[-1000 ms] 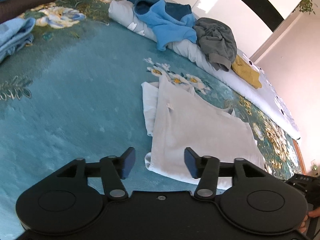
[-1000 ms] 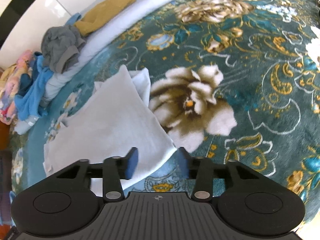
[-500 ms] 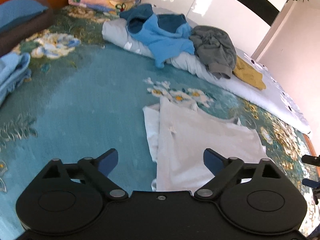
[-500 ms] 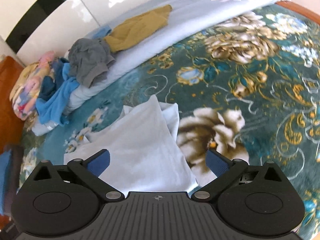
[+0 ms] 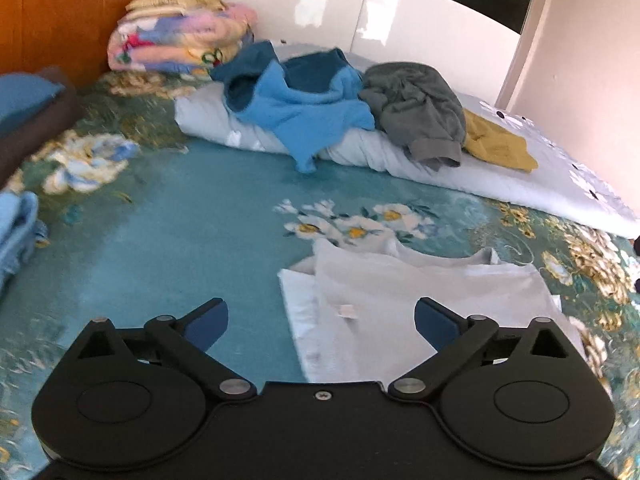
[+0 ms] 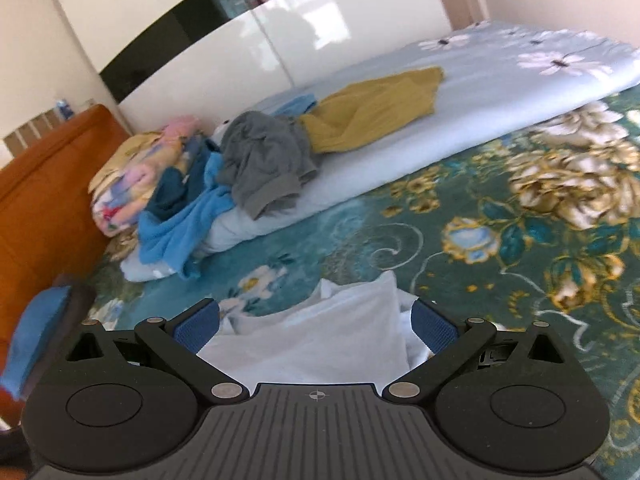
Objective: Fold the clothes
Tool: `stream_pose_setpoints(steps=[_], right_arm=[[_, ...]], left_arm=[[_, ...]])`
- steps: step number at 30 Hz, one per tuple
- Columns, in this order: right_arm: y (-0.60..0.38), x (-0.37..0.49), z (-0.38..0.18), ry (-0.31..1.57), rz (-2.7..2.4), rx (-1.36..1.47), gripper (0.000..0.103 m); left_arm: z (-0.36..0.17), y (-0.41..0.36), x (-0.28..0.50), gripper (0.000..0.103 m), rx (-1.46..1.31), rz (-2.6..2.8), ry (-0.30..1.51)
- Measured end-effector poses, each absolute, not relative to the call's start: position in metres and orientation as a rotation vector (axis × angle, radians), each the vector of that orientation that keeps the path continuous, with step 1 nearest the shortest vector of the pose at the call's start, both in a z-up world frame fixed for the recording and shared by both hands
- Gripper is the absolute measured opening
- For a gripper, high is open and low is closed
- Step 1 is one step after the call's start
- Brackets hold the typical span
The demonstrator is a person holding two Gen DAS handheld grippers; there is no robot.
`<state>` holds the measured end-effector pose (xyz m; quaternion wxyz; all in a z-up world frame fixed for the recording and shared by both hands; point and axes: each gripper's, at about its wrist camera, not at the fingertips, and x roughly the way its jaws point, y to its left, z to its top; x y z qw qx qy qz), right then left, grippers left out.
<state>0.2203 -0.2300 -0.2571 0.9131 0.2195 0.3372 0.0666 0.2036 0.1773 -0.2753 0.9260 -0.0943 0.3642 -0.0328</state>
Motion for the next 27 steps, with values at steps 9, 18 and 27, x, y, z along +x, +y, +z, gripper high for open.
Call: stream_pose_setpoints(steps=[9, 18, 27], right_arm=[[-0.239, 0.267, -0.288, 0.773, 0.137, 0.261, 0.103], [-0.239, 0.311, -0.317, 0.816, 0.172, 0.147, 0.082], [-0.237, 0.344, -0.348, 0.9, 0.182, 0.165, 0.049]], left_arm=[[-0.294, 0.147, 0.258, 0.099, -0.137, -0.096, 0.785], [-0.32, 0.136, 0.307, 0.096, -0.054, -0.077, 0.85], [-0.342, 0.151, 0.332, 0.07, -0.134, -0.078, 0.904]])
